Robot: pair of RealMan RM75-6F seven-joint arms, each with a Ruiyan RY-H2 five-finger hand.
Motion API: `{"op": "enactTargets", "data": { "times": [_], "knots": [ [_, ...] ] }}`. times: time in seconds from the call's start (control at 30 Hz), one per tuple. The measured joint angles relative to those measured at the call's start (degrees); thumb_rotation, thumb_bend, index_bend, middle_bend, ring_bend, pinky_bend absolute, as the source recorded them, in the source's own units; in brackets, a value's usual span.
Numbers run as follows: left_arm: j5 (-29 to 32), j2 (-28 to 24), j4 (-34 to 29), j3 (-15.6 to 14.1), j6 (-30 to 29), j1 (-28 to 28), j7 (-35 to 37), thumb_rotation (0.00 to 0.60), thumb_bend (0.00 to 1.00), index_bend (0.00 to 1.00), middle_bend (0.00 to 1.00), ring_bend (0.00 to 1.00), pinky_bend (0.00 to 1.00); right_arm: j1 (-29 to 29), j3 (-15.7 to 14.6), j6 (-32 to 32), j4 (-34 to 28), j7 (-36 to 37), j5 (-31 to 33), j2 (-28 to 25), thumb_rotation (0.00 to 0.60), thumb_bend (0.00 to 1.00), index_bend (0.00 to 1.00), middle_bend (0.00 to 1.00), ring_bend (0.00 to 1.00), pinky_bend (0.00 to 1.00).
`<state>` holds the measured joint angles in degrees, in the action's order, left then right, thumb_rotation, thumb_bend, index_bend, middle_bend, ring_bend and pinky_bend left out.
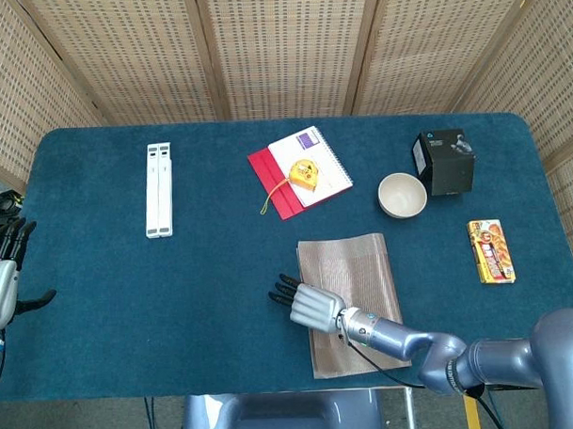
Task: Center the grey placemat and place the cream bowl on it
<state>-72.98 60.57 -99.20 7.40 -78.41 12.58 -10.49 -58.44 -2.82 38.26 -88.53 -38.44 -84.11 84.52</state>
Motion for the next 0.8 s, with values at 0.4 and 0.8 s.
{"op": "enactTargets", "data": {
  "times": [0.4,0.8],
  "knots": [
    [-0.52,-0.19,-0.22,-0.18,-0.22,-0.22,0.47,0.6,0.0,0.0,0.0,0.0,0.0,1.34,-0.84,4.46,1.3,7.78,-6.35,-1.14,0.6,0.62,0.72,0.0,0.0,0.0],
    [-1.12,-0.31,-0.18,-0.32,-0.09,-0.19,0.88,0.6,0.0,0.0,0.0,0.0,0.0,4.36,-2.11,10.68,-3.18,10.05,-10.04,-11.09,0.6,0.62,0.72,0.0,0.0,0.0]
  ]
}}
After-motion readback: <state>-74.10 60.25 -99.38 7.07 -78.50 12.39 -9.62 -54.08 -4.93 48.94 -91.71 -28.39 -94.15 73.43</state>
